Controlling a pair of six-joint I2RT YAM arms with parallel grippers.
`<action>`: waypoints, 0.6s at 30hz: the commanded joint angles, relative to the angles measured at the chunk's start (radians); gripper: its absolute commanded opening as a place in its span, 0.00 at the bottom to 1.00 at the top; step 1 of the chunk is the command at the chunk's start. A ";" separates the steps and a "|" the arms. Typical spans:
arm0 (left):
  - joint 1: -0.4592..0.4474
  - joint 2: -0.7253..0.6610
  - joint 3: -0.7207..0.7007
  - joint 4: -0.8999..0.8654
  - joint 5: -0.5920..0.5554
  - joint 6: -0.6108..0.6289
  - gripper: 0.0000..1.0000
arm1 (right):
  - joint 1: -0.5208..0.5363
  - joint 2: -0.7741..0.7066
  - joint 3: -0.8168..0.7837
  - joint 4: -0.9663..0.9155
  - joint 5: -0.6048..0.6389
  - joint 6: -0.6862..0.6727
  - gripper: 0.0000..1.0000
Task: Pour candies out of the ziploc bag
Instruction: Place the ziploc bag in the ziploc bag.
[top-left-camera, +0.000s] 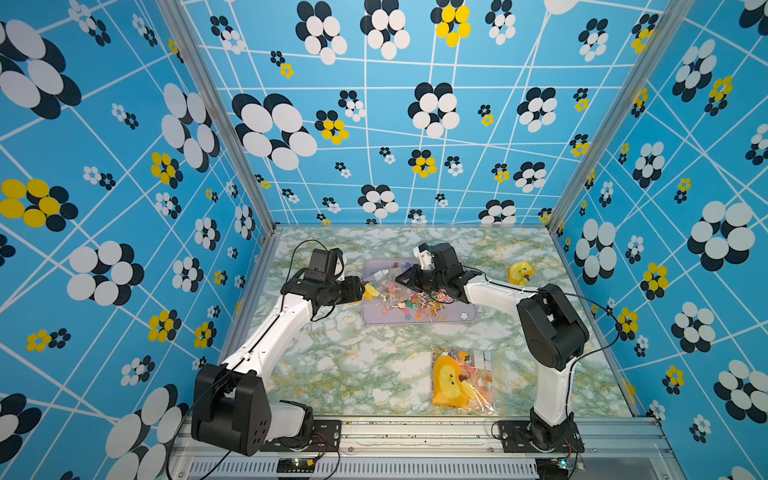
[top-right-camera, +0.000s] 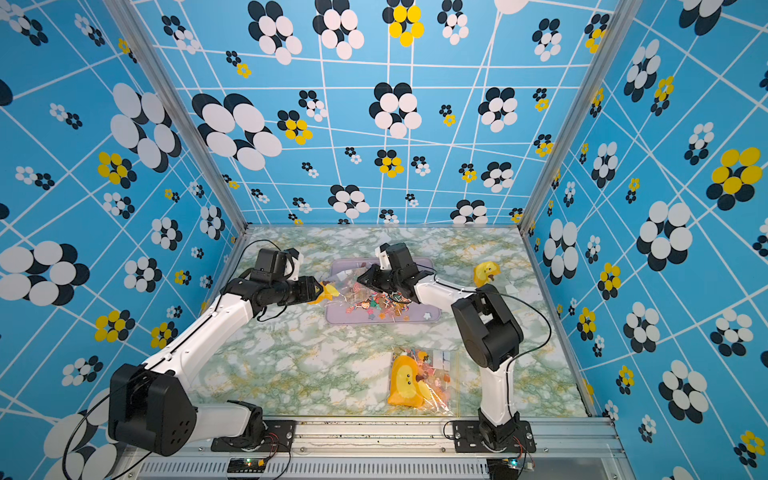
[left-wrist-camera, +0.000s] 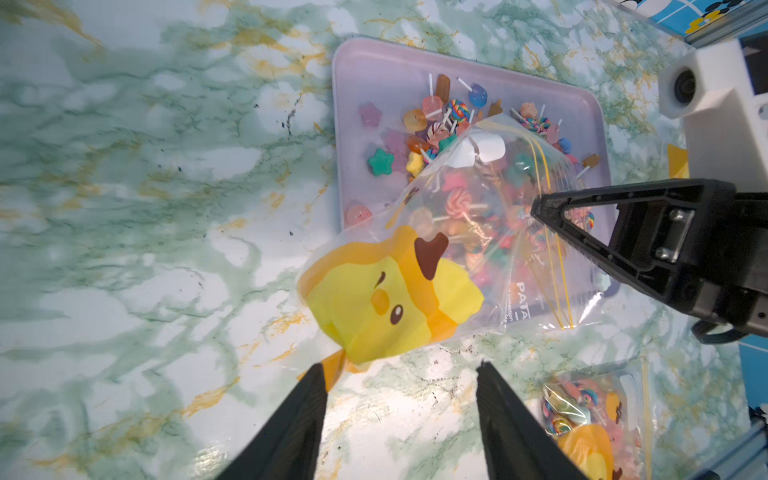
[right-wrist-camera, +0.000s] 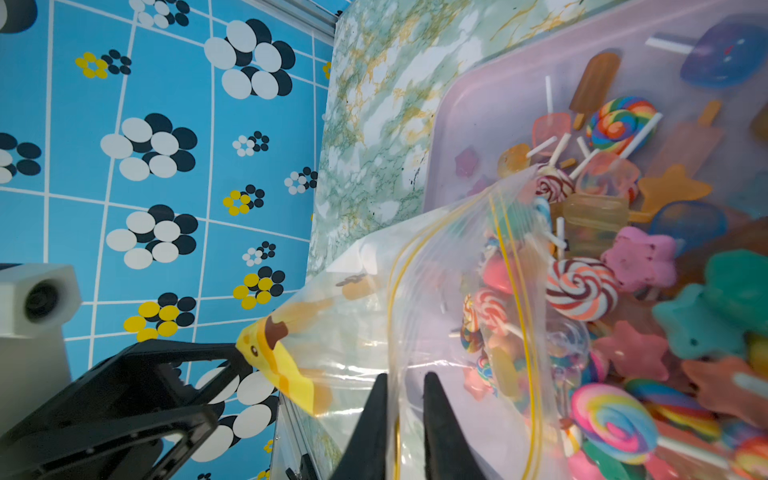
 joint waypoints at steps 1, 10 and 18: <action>0.046 -0.053 -0.080 0.101 0.111 -0.084 0.61 | 0.028 -0.057 0.037 -0.051 -0.009 -0.063 0.18; 0.158 -0.122 -0.235 0.213 0.192 -0.171 0.67 | 0.091 -0.097 0.036 -0.195 0.040 -0.198 0.01; 0.217 -0.113 -0.327 0.304 0.241 -0.223 0.68 | 0.120 -0.150 -0.023 -0.272 0.088 -0.271 0.00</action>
